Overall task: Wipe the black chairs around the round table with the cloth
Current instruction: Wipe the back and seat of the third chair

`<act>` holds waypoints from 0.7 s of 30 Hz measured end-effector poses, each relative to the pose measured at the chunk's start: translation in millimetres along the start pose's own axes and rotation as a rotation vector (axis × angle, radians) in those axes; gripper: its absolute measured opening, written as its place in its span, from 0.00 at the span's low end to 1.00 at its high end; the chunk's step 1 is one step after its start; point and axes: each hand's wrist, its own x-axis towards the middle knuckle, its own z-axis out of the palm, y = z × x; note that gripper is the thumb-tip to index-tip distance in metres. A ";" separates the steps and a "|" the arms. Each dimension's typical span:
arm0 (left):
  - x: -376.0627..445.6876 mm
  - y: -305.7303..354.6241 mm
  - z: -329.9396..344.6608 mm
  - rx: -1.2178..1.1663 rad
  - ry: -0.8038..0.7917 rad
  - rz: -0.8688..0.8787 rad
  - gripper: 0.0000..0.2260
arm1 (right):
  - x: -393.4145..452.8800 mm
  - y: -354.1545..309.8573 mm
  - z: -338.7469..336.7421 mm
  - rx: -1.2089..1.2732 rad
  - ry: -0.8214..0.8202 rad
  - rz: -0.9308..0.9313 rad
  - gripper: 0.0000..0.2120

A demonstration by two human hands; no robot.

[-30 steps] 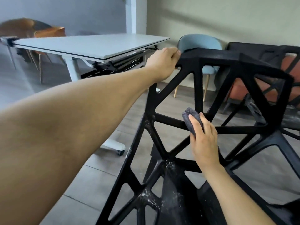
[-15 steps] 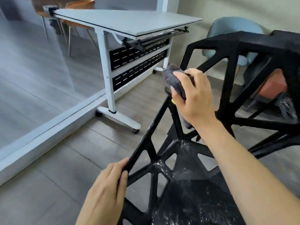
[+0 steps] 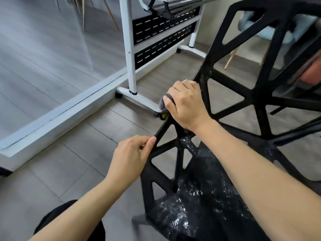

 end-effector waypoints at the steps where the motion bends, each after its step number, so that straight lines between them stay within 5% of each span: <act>1: -8.7 -2.0 -3.7 0.031 -0.001 0.005 0.11 | -9.2 -16.0 -1.1 0.015 -0.007 -0.015 0.15; 4: -36.9 -12.6 -11.8 -0.044 -0.032 -0.002 0.04 | -25.0 -48.9 -5.0 0.046 -0.094 -0.132 0.15; 7: -36.6 -17.1 -16.6 -0.167 -0.067 -0.039 0.08 | -13.6 -21.6 -7.8 -0.069 -0.148 -0.236 0.17; 13: -26.0 -24.8 -15.6 -0.374 -0.231 -0.116 0.12 | 36.4 41.1 3.2 -0.155 -0.120 0.265 0.22; 17: -23.6 -27.4 -16.9 -0.576 -0.283 -0.173 0.12 | -14.6 -33.6 5.8 0.070 0.005 0.194 0.15; 21: -24.0 -32.2 -17.9 -0.571 -0.272 -0.173 0.10 | -64.1 -109.1 4.5 0.211 -0.098 0.023 0.18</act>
